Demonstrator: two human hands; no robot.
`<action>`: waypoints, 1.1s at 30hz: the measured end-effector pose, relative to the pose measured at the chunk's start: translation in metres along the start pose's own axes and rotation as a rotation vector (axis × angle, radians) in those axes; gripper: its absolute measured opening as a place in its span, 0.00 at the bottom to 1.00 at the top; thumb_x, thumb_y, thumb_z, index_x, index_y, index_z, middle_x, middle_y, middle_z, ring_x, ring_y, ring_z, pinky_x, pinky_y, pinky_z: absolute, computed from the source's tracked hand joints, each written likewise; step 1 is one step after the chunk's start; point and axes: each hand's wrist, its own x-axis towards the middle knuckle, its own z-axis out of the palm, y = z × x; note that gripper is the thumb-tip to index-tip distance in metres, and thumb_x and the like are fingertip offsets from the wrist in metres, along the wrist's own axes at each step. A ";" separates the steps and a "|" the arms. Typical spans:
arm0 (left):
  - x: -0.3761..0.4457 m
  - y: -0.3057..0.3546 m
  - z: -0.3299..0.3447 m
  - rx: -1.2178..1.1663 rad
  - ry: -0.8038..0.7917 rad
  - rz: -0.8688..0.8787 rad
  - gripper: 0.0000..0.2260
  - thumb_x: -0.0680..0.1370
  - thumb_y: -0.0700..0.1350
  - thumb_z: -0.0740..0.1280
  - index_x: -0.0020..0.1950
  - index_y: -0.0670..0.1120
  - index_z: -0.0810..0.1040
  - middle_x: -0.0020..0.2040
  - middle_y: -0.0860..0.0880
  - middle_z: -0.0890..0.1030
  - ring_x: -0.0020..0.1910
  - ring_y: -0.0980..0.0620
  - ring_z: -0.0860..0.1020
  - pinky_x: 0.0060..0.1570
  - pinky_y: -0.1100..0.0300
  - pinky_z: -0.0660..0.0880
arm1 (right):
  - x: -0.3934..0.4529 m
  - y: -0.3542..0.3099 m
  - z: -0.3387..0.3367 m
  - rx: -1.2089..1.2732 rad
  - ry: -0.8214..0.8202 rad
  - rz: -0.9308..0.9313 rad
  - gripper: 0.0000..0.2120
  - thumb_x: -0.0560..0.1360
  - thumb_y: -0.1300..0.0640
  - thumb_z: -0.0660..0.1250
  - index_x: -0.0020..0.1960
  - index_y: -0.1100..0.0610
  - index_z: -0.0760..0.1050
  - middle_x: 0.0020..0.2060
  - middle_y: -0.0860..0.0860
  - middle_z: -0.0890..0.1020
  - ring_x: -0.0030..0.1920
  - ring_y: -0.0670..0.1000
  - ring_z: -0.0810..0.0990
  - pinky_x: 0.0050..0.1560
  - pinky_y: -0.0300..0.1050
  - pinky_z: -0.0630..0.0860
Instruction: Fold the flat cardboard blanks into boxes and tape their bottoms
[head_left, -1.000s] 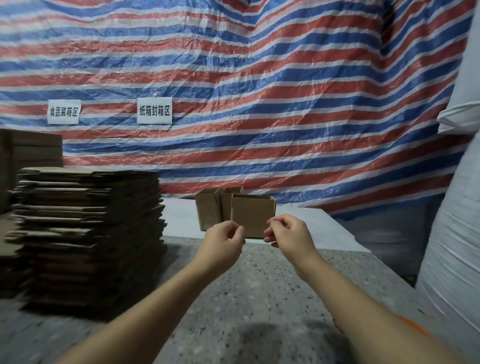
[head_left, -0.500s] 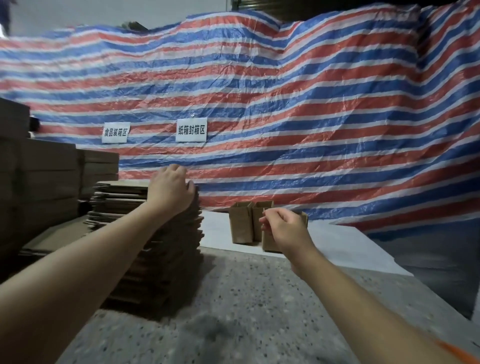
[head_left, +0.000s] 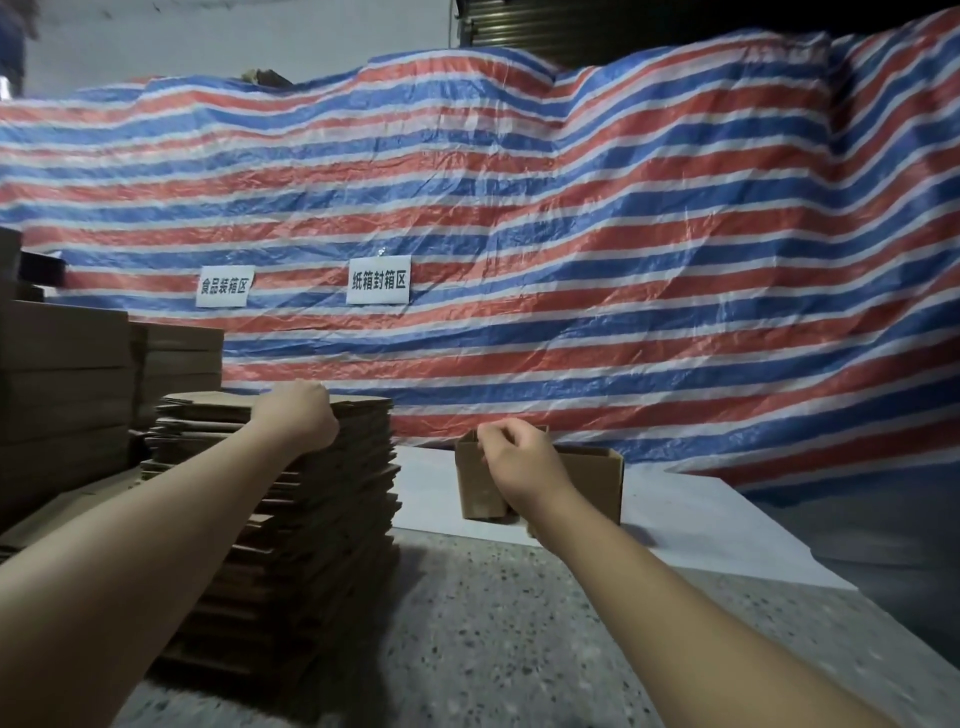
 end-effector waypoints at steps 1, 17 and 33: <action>-0.001 0.000 0.001 0.001 0.016 0.004 0.09 0.81 0.44 0.59 0.55 0.42 0.76 0.46 0.46 0.75 0.46 0.45 0.76 0.41 0.54 0.74 | 0.000 0.001 0.001 -0.002 -0.007 0.002 0.12 0.81 0.45 0.59 0.53 0.50 0.77 0.45 0.47 0.81 0.45 0.48 0.78 0.38 0.44 0.75; -0.001 -0.005 -0.007 -0.107 0.421 0.028 0.12 0.83 0.46 0.60 0.50 0.41 0.79 0.46 0.39 0.81 0.44 0.38 0.79 0.40 0.52 0.69 | -0.003 0.004 -0.010 -0.022 0.018 0.058 0.11 0.82 0.47 0.60 0.47 0.51 0.75 0.43 0.48 0.80 0.44 0.49 0.77 0.35 0.40 0.71; -0.048 0.077 -0.113 -0.718 1.020 0.304 0.11 0.82 0.43 0.61 0.53 0.38 0.80 0.46 0.40 0.82 0.44 0.41 0.78 0.40 0.57 0.66 | 0.022 -0.033 -0.053 -0.032 0.166 0.045 0.25 0.83 0.43 0.57 0.73 0.57 0.68 0.61 0.53 0.77 0.60 0.54 0.77 0.54 0.45 0.72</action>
